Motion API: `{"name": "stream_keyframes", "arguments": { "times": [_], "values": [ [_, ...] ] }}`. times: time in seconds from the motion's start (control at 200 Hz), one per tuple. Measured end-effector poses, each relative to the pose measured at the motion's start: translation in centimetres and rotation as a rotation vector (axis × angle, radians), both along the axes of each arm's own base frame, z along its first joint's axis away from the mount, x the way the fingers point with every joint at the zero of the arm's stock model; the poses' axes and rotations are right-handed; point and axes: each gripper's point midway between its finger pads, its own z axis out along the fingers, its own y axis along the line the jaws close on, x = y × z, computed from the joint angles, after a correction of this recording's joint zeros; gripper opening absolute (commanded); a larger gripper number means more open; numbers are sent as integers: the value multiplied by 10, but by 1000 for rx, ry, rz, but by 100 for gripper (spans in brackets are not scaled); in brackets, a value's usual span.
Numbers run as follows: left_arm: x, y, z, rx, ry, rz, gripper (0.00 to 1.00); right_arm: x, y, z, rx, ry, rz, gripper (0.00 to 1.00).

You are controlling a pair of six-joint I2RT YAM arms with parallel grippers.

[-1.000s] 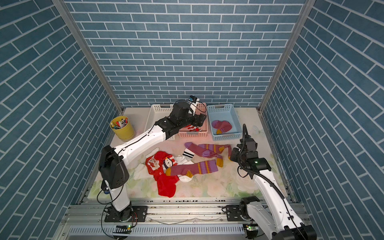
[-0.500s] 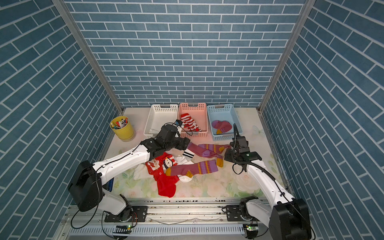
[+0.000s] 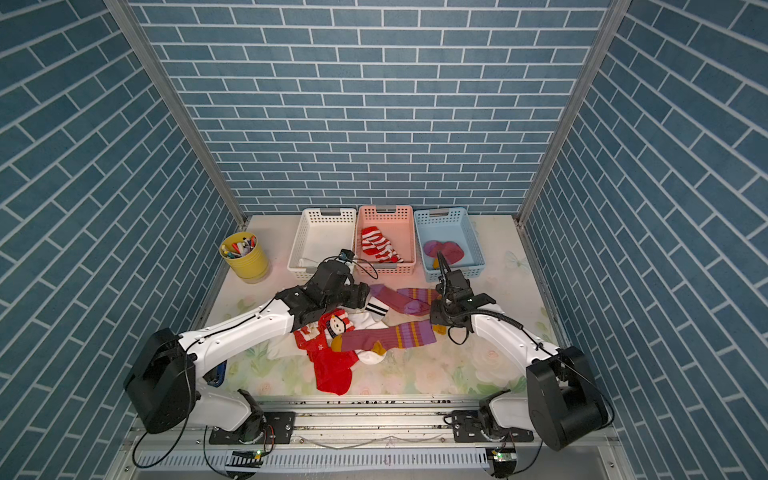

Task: Sort the socks into the basket by color
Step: Pick up the sock at the center of the board.

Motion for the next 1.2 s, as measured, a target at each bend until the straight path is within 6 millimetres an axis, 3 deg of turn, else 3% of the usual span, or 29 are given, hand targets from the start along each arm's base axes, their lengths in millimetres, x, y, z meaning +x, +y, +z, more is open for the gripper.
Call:
{"name": "stream_keyframes", "arguments": {
  "times": [0.18, 0.43, 0.805, 1.025, 1.2],
  "values": [
    [-2, 5, -1, 9, -2, 12, 77, 10, 1, -2, -21, 1, -9, 53],
    [-4, 7, 2, 5, -10, 15, 77, 9, 1, -14, -41, 33, -8, 47],
    [-4, 8, 3, 4, -11, 19, 76, 8, 3, -16, -46, 36, 4, 15],
    [-4, 10, 5, 3, -16, 22, 76, 8, 5, 8, -19, -31, 25, 0],
    [-5, 11, 9, -3, -26, 25, 76, 6, 9, 42, 32, -117, 61, 0]
  ]
}}
